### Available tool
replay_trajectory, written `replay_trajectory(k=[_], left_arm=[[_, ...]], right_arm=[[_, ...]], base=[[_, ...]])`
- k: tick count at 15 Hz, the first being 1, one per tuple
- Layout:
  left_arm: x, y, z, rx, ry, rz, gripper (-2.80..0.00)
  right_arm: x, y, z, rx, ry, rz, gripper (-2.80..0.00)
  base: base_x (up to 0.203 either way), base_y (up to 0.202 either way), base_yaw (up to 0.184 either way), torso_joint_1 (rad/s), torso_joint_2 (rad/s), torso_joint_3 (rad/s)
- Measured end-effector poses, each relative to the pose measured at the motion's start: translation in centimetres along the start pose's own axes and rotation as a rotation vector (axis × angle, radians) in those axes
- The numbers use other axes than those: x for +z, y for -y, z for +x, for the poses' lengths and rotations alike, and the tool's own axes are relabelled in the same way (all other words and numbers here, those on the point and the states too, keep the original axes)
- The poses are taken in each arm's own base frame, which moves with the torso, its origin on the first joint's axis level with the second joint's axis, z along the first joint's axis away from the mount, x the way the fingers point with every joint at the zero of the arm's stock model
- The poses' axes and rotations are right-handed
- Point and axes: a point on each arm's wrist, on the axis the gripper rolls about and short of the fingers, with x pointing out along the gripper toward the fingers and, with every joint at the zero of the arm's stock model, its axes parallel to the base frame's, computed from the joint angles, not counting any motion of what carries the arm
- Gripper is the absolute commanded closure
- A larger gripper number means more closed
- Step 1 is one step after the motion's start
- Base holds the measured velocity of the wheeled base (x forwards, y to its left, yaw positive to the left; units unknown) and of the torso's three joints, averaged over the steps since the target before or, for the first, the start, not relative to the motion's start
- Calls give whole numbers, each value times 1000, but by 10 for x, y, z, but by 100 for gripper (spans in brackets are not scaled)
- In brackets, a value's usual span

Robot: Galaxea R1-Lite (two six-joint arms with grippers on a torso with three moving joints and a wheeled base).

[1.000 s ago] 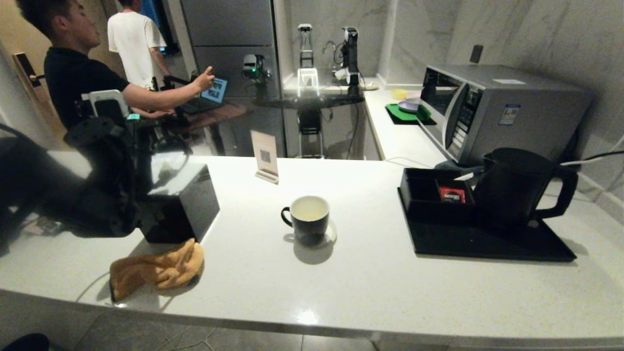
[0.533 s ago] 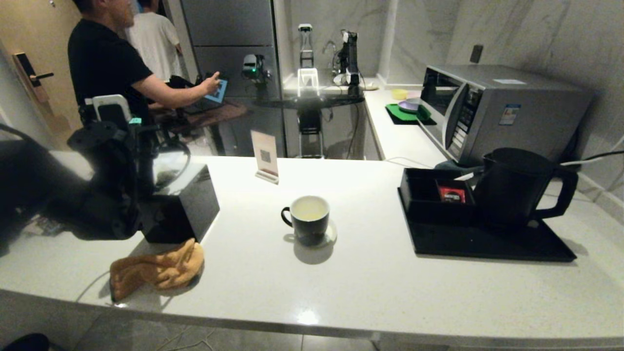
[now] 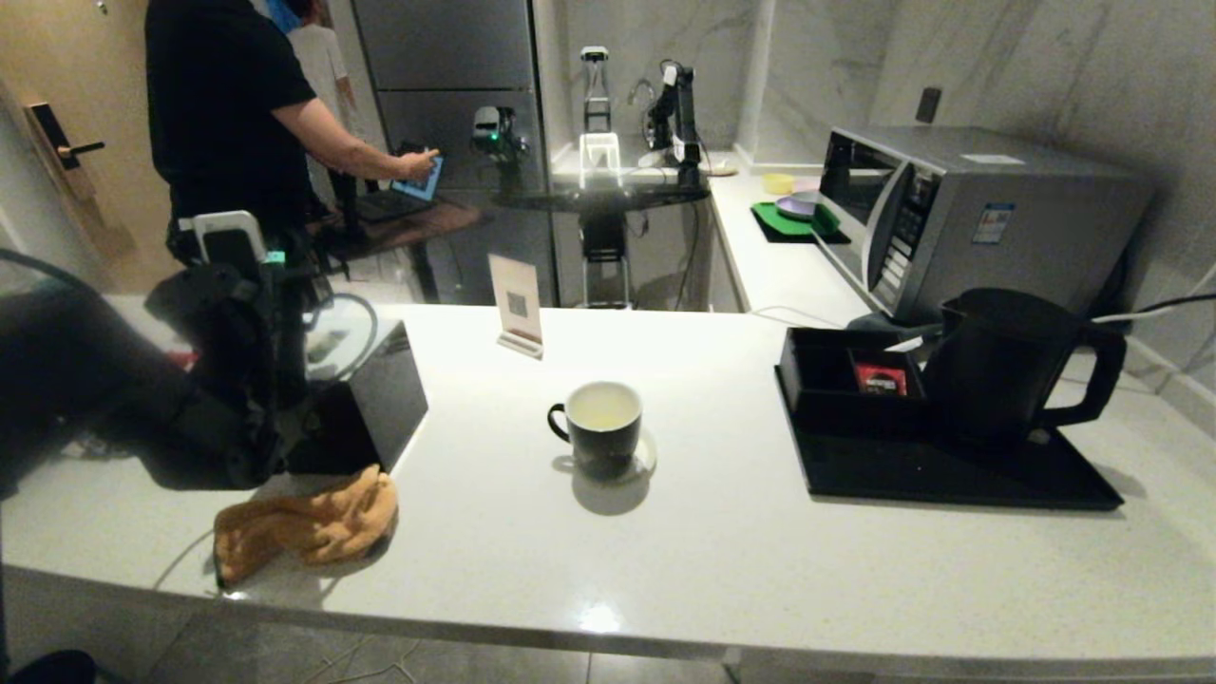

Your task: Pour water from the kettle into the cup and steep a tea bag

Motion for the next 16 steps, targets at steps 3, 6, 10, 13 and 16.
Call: replay_trajectory(k=[3,6,10,13,16], left_arm=[[-2,1,0,-4,-5,2,0],[-3,3,-1,-9,-5,0,0],[-3,3,-1,-9,-8,1,-280],[-3,2,-1,-6,-7,-1,-280],[-4,2,-1,-5,-7,-1,-280]], right_arm=[[0,0,0,0,0,0,0],[0,0,0,0,0,0,0],[0,0,0,-1,0,0,0],[0,0,0,0,0,0,0],[0,0,0,0,0,0,0]], base=[[0,0,0,0,0,0],[0,0,0,0,0,0],[0,0,0,0,0,0],[0,0,0,0,0,0],[0,0,0,0,0,0]])
